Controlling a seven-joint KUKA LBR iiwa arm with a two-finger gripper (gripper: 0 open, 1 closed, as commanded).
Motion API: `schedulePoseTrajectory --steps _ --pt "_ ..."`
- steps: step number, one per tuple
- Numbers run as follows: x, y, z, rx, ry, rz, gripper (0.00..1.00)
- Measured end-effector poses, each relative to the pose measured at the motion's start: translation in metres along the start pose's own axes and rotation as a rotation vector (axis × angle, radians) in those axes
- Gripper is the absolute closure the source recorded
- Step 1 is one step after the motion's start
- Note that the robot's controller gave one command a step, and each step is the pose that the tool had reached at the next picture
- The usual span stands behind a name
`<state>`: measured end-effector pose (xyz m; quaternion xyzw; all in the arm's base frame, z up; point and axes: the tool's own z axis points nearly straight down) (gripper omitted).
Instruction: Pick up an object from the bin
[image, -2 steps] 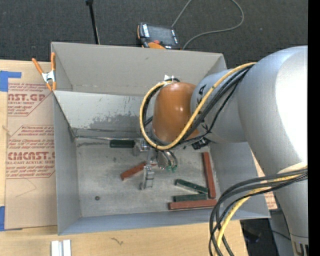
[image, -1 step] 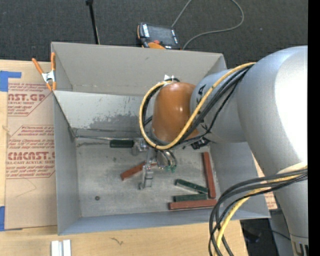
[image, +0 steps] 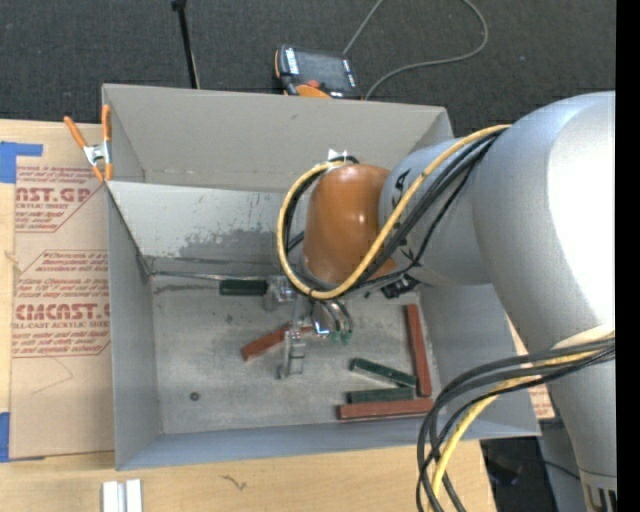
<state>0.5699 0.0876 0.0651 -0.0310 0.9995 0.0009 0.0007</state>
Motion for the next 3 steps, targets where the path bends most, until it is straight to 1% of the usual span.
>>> schedulePoseTrajectory --steps 2,3 --pt "-0.0004 0.0016 -0.0001 0.000 0.000 0.000 0.00" --pt "-0.0013 0.0018 -0.0016 0.000 -0.001 0.000 1.00"
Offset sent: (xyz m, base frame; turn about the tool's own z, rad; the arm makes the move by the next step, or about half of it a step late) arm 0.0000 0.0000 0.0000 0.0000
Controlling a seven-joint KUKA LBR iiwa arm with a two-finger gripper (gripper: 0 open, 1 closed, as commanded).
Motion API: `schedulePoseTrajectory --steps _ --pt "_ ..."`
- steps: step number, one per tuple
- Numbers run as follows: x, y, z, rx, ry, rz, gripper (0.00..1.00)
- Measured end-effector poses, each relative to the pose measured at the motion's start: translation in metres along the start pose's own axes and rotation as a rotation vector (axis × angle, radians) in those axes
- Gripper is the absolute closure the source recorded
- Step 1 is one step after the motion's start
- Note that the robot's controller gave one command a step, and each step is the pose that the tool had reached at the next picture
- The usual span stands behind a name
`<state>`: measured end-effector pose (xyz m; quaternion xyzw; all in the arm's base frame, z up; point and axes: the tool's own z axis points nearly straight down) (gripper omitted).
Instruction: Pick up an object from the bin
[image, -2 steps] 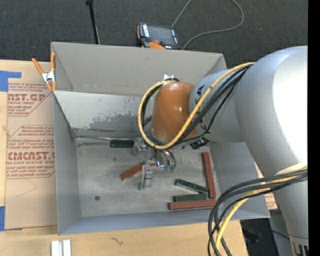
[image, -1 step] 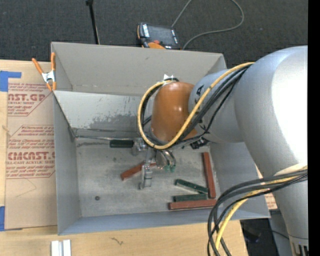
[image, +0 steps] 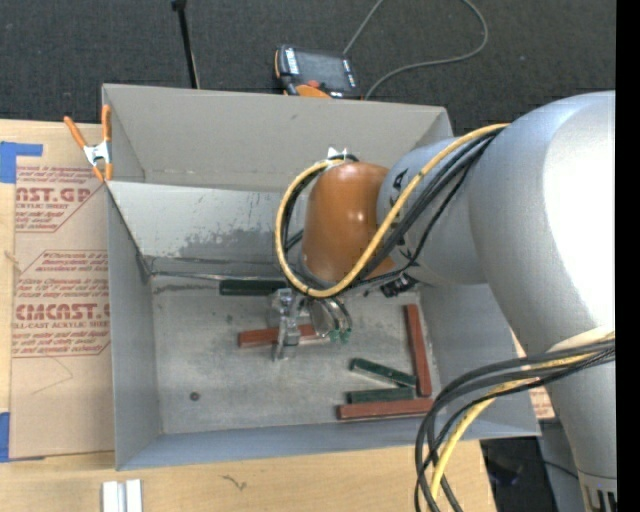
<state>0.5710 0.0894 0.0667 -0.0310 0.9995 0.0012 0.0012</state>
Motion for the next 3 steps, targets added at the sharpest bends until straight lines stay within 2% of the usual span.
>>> schedulePoseTrajectory --steps 2,3 --pt "-0.003 0.001 -0.080 0.001 -0.004 0.000 1.00" --pt "-0.004 0.002 -0.107 0.001 -0.003 0.000 1.00"
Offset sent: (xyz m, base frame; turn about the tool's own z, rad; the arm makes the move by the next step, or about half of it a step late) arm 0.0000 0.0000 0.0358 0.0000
